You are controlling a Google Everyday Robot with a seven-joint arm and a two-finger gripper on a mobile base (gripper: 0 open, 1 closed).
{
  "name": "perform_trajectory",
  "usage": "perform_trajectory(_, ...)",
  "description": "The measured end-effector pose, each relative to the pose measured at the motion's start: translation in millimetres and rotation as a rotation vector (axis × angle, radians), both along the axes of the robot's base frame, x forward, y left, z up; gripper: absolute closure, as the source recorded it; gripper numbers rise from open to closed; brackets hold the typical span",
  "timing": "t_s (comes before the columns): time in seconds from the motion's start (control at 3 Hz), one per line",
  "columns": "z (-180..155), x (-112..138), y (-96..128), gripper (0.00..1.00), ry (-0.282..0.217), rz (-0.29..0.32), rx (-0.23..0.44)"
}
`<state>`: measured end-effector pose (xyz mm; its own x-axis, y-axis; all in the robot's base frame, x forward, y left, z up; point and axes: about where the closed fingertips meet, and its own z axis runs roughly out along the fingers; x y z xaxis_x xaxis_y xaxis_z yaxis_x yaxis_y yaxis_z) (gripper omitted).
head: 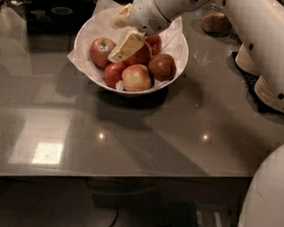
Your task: Pick apple from white bowl
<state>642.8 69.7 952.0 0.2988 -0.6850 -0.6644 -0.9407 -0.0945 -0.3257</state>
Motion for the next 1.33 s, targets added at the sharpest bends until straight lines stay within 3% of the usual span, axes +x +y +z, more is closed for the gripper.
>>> perform_trajectory(0.67, -11.7, 8.2, 15.0, 0.30, 0.028, -0.010, -0.029)
perform_trajectory(1.33, -29.4, 26.4, 22.2, 0.28, 0.032, -0.060, -0.070)
